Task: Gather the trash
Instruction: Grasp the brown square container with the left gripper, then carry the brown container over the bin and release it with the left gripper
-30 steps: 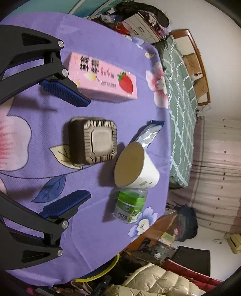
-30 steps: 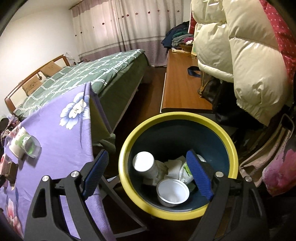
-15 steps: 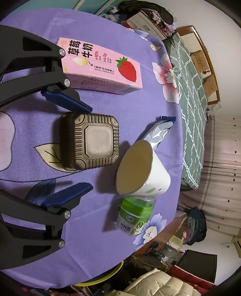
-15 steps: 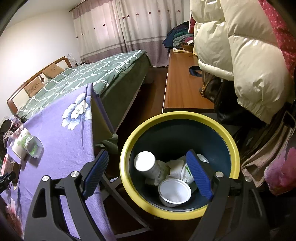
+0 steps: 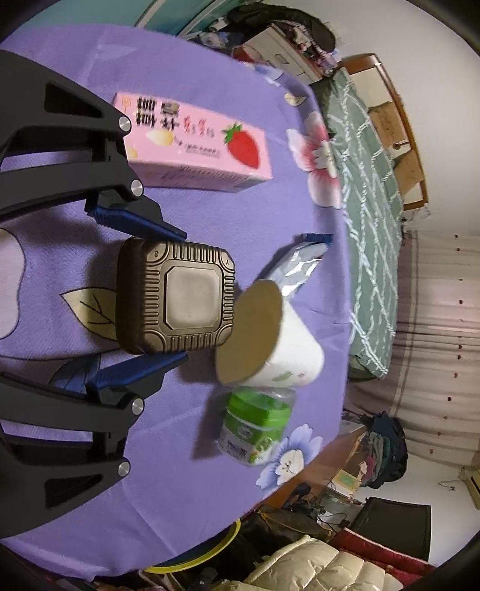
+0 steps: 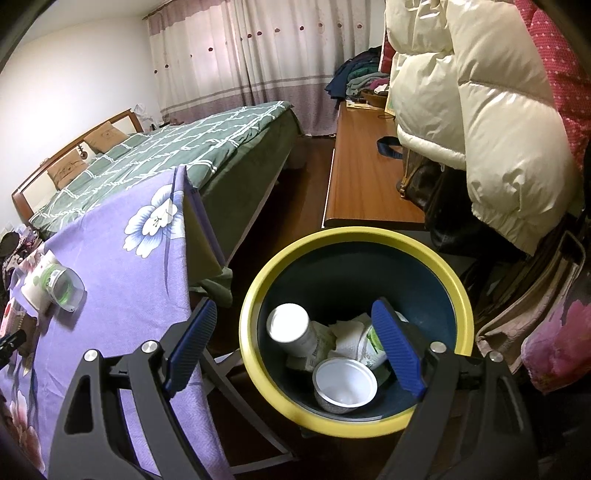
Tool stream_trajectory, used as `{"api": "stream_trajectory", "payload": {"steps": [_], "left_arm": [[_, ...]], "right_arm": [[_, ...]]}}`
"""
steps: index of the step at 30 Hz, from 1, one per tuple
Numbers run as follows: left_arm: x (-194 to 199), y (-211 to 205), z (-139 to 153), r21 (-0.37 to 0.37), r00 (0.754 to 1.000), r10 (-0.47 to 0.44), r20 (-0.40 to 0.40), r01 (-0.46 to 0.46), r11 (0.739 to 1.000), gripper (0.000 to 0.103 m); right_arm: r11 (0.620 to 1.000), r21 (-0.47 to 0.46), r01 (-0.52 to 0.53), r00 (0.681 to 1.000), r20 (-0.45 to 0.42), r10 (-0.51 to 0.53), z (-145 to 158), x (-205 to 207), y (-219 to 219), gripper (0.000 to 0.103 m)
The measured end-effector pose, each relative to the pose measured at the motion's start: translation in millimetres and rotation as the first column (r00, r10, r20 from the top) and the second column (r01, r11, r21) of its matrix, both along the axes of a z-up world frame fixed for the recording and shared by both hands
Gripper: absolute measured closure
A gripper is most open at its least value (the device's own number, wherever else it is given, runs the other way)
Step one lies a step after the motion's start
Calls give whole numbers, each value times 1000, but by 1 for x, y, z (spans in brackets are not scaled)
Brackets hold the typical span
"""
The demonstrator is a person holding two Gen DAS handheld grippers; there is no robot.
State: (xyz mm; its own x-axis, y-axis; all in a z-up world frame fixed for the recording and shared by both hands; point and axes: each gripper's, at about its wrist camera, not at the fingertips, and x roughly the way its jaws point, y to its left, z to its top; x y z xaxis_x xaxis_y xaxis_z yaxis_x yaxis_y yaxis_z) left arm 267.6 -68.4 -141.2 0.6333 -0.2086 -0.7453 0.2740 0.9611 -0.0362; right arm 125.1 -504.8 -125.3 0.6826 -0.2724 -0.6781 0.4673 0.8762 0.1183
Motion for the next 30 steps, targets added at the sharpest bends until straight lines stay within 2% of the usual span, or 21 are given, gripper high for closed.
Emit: {"api": "stream_trajectory", "payload": {"steps": [7, 12, 19, 30], "left_arm": [[-21, -24, 31, -53, 997, -79, 26, 80, 995, 45], [-40, -72, 52, -86, 979, -195, 53, 199, 976, 45], [-55, -161, 61, -87, 929, -365, 51, 369, 926, 45], [-80, -299, 56, -38, 823, -567, 24, 567, 823, 45]], "right_arm": [[1000, -20, 6, 1000, 4, -6, 4, -8, -4, 21], [999, -43, 18, 1000, -5, -19, 6, -19, -15, 21], [995, -74, 60, 998, -2, -60, 9, -47, -35, 21], [984, -137, 118, 992, -22, -122, 10, -92, -60, 21]]}}
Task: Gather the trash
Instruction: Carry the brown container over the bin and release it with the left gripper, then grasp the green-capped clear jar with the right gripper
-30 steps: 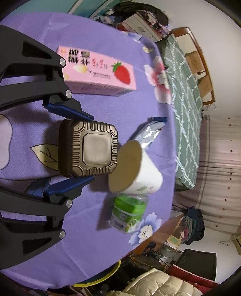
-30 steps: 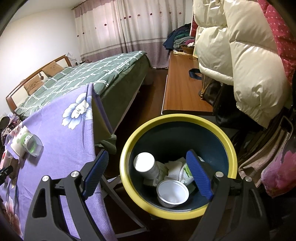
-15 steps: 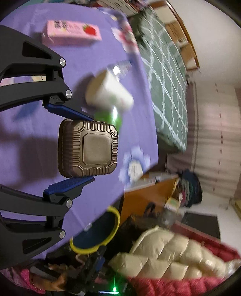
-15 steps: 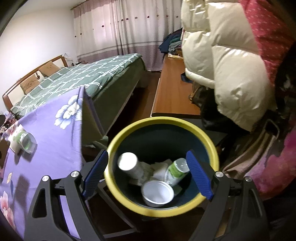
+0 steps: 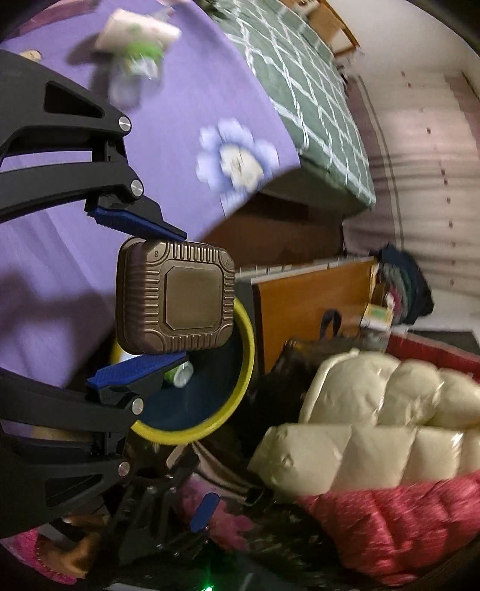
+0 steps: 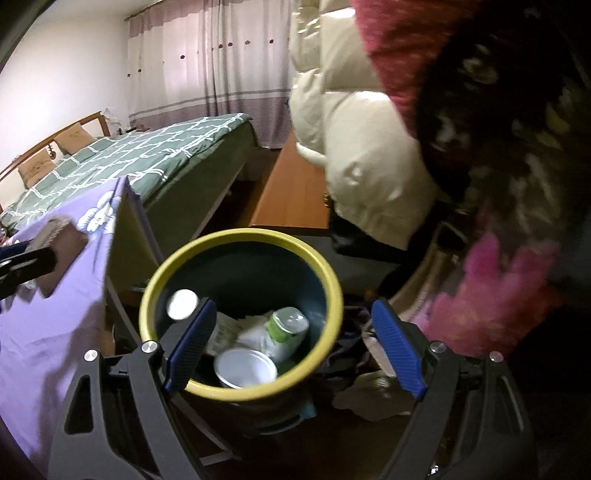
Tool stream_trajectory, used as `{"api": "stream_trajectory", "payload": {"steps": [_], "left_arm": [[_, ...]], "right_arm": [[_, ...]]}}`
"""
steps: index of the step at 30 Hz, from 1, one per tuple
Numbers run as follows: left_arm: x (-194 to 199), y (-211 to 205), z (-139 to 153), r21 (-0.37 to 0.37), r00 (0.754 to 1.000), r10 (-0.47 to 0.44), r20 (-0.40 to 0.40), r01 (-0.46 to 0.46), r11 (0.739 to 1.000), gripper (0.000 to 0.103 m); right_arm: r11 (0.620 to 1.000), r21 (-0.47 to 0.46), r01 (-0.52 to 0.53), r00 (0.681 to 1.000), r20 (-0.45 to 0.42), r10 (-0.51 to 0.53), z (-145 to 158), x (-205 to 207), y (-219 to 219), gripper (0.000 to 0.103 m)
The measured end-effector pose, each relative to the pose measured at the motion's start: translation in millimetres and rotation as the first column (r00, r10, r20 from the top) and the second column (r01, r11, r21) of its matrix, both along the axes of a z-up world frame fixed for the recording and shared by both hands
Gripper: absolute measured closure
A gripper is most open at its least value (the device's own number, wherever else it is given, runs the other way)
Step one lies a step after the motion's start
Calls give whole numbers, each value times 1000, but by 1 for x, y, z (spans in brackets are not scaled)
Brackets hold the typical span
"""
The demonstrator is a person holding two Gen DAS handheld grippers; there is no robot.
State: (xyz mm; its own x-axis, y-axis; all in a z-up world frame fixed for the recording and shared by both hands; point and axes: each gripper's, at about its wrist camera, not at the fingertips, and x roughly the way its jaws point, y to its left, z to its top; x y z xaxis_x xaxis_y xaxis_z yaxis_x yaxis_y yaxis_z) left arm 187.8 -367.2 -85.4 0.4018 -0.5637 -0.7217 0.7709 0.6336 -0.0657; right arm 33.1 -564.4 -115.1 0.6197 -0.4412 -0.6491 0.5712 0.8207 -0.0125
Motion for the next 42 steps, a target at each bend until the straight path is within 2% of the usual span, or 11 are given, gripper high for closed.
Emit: {"api": "stream_trajectory", "payload": {"steps": [8, 9, 10, 11, 15, 22, 28, 31, 37, 42], "left_arm": [[-10, -75, -14, 36, 997, -81, -5, 81, 996, 43], [-9, -81, -16, 40, 997, -81, -7, 82, 996, 41], [-8, -85, -17, 43, 997, -72, -3, 72, 996, 24], [-7, -86, -17, 36, 998, -61, 5, 61, 997, 14], [-4, -73, -10, 13, 999, -35, 18, 34, 999, 14], [5, 16, 5, -56, 995, 92, 35, -90, 994, 14], [15, 117, 8, -88, 966, 252, 52, -247, 965, 14], [17, 170, 9, -112, 939, 339, 63, -331, 937, 14], [22, 265, 9, -134, 848, 504, 165, -487, 863, 13], [33, 325, 2, -147, 795, 577, 185, -558, 817, 12]], "right_arm": [[1000, 15, 12, 1000, -14, -12, -5, -16, -14, 21], [1000, 19, 15, 1000, -15, -14, -6, -18, -16, 21], [1000, 21, 17, 1000, -16, -17, -7, -18, -17, 21], [1000, 23, 18, 1000, -17, -18, -7, -18, -18, 21], [999, 37, 9, 1000, -21, -9, -11, -15, -16, 21], [998, 51, -37, 999, -20, 38, -13, -1, 0, 21], [995, 44, -91, 995, -24, 93, -8, 20, 27, 21], [991, 33, -133, 991, -27, 134, -2, 35, 47, 21], [972, 27, -234, 972, -19, 235, 12, 72, 95, 21], [943, 32, -331, 943, -10, 331, 24, 109, 149, 21]]}}
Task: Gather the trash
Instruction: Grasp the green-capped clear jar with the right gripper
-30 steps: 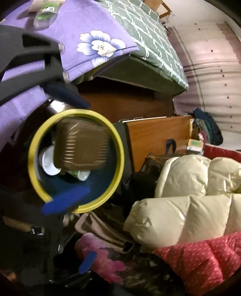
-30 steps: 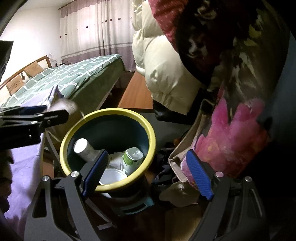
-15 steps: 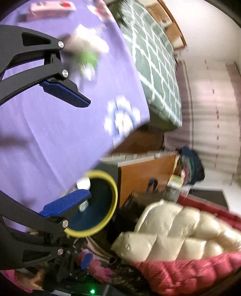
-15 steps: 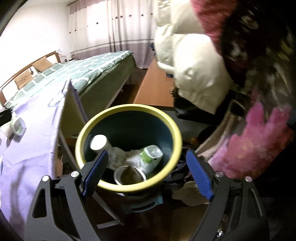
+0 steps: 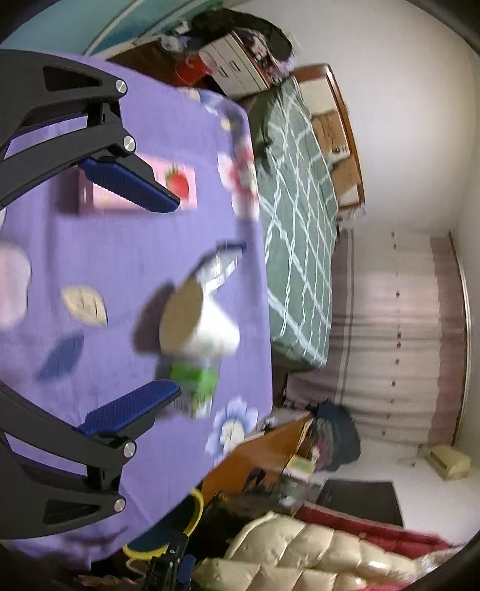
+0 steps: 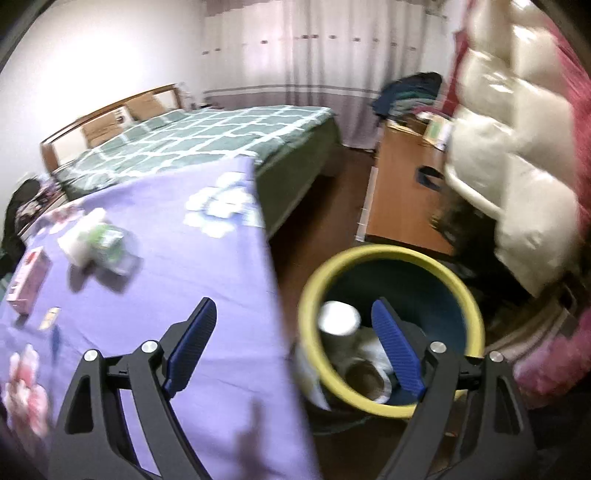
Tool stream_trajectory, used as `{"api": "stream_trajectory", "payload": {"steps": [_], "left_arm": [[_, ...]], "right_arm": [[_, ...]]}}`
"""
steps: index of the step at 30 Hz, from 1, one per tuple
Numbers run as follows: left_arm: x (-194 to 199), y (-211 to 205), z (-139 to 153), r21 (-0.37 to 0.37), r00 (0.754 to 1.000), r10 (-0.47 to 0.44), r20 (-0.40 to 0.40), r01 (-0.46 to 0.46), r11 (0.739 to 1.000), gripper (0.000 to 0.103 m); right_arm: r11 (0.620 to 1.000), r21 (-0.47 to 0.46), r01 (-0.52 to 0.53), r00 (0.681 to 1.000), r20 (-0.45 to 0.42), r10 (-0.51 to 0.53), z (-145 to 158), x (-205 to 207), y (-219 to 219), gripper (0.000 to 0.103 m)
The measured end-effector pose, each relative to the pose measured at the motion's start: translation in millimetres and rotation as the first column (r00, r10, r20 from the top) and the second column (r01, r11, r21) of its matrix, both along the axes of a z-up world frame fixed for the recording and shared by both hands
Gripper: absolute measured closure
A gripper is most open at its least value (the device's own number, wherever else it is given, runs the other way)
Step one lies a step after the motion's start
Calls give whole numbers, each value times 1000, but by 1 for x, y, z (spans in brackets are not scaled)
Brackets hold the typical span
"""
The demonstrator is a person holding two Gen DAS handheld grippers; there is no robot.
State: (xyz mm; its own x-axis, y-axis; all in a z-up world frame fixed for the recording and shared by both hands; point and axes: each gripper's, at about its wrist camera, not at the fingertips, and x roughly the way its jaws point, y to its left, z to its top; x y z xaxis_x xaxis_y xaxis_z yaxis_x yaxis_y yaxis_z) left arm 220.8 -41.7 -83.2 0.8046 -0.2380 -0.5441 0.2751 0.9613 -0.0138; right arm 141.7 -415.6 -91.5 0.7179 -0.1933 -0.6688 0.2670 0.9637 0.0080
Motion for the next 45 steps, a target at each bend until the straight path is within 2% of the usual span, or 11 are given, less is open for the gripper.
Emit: {"api": "stream_trajectory", "payload": {"steps": [6, 13, 21, 28, 34, 40, 45], "left_arm": [[9, 47, -15, -36, 998, 57, -16, -58, 998, 12], [10, 56, -27, -82, 998, 36, -49, -40, 996, 12], [5, 49, -24, -103, 998, 29, -48, -33, 994, 11], [5, 49, -25, -115, 998, 24, -58, -30, 993, 11], [5, 48, -27, -123, 998, 22, -65, -30, 992, 11], [3, 48, -27, -123, 998, 23, -62, -31, 992, 11], [3, 48, -26, -133, 998, 24, -66, -32, 991, 11]], "right_arm": [[994, 7, -112, 994, -5, 112, 0, 42, 70, 21], [987, -24, -160, 985, -66, 158, -17, 86, 116, 21], [988, -65, -140, 983, -128, 130, -35, 118, 115, 21], [994, -97, -48, 993, -116, 36, -35, 140, 90, 21], [995, 9, -96, 995, -8, 96, -17, 130, 92, 21], [989, 33, -144, 989, -28, 145, -17, 152, 114, 21], [992, 39, -123, 991, -43, 125, -19, 176, 120, 21]]}}
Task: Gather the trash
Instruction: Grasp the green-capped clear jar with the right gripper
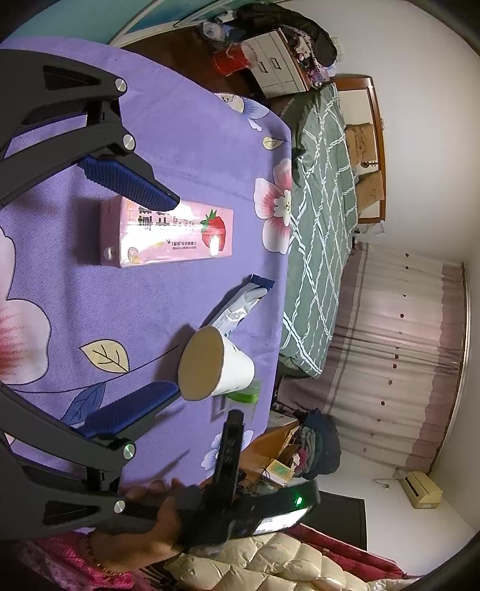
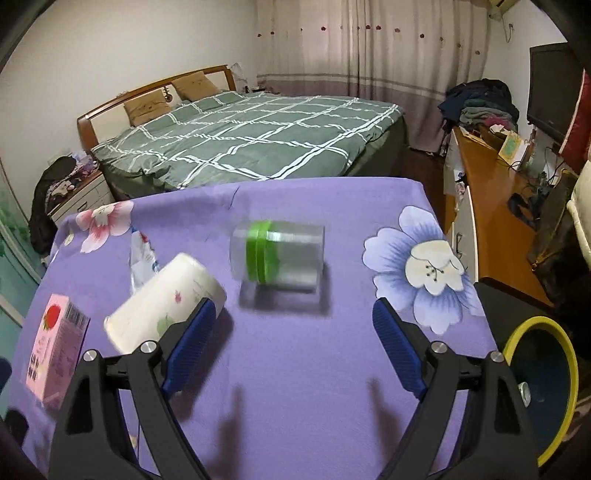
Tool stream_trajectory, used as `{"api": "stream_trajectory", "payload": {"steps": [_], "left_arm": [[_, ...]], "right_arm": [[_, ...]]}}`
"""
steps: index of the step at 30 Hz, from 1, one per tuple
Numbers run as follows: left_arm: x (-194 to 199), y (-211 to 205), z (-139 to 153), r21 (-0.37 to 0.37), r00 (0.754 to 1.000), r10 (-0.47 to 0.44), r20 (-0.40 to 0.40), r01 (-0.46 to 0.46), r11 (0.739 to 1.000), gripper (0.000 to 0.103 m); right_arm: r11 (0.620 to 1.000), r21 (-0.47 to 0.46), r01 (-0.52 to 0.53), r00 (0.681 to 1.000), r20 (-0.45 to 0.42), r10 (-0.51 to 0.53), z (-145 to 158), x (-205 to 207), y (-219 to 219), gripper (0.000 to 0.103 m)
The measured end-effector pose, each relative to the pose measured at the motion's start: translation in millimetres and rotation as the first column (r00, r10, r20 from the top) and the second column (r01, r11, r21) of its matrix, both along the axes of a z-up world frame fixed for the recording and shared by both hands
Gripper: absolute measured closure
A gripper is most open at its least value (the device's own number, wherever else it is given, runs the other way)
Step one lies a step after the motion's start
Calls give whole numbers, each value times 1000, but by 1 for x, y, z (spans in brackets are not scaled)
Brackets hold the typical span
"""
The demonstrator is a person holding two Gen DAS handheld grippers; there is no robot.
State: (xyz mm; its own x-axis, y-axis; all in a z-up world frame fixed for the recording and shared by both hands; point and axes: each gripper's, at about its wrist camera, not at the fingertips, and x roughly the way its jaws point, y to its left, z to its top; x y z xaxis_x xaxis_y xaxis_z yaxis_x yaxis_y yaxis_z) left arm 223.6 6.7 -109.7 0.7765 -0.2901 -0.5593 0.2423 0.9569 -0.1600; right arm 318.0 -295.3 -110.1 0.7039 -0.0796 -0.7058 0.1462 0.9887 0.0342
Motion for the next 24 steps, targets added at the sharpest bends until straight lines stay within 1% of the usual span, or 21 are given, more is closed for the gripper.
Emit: {"api": "stream_trajectory", "payload": {"steps": [2, 6, 10, 13, 19, 21, 24], "left_arm": [[0, 0, 0, 2, 1000, 0, 1, 0, 1000, 11], [0, 0, 0, 0, 1000, -3, 2, 3, 1000, 11], [0, -1, 0, -5, 1000, -5, -1, 5, 1000, 11], [0, -1, -1, -3, 1000, -6, -2, 6, 1000, 11], [0, -1, -1, -7, 1000, -8, -2, 8, 1000, 11], [-1, -2, -1, -4, 1000, -9, -2, 9, 1000, 11], [-2, -3, 0, 2, 1000, -10, 1, 10, 1000, 11]], "right_arm": [[1000, 4, 8, 1000, -9, -8, 0, 8, -1, 21], [998, 58, 16, 999, -35, -14, -3, 22, -3, 20], [997, 77, 30, 998, -53, -26, -7, 32, 0, 20], [997, 56, 51, 997, -64, -48, -10, 40, 2, 20], [995, 69, 70, 994, -84, -64, -16, 53, 2, 20], [996, 55, 75, 993, -98, -69, -19, 57, 4, 20], [995, 67, 73, 991, -118, -65, -25, 60, 3, 35]]}}
